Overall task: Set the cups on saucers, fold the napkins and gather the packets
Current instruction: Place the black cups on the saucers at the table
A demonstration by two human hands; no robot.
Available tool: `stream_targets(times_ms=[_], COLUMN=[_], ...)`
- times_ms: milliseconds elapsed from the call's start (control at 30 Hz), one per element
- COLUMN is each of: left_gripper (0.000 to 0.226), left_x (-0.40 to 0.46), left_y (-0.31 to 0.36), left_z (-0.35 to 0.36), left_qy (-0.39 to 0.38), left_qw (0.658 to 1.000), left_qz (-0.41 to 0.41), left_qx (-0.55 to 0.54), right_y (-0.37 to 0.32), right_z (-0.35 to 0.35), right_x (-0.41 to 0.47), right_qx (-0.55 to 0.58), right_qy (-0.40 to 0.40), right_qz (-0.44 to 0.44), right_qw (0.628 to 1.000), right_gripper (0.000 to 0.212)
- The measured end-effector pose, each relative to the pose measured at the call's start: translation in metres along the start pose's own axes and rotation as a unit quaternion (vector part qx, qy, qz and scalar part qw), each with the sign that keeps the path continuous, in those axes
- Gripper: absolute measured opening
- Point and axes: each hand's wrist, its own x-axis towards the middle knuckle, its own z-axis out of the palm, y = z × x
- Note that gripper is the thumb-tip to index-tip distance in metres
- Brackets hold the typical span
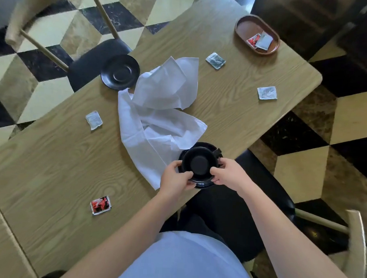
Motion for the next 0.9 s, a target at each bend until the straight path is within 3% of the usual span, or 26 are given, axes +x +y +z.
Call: stream_targets(times_ms=[300, 900], left_gripper=[0.032, 0.032], left_x=[0.010, 0.019], left_y=[0.002, -0.011], left_z=[0.002, 0.014], left_qy=[0.002, 0.012], left_qw=[1.000, 1.000], left_qz=[-0.018, -0.021], left_qx=[-0.007, -0.010], right_y=[0.003, 0.019], right_z=[-0.004, 0.001], right_x=[0.011, 0.014], right_qx=[-0.013, 0.071], right_qy=[-0.007, 0.005], right_qz=[0.043, 0.055], right_qw=[0.999, 0.996], right_gripper=[0.027, 0.020])
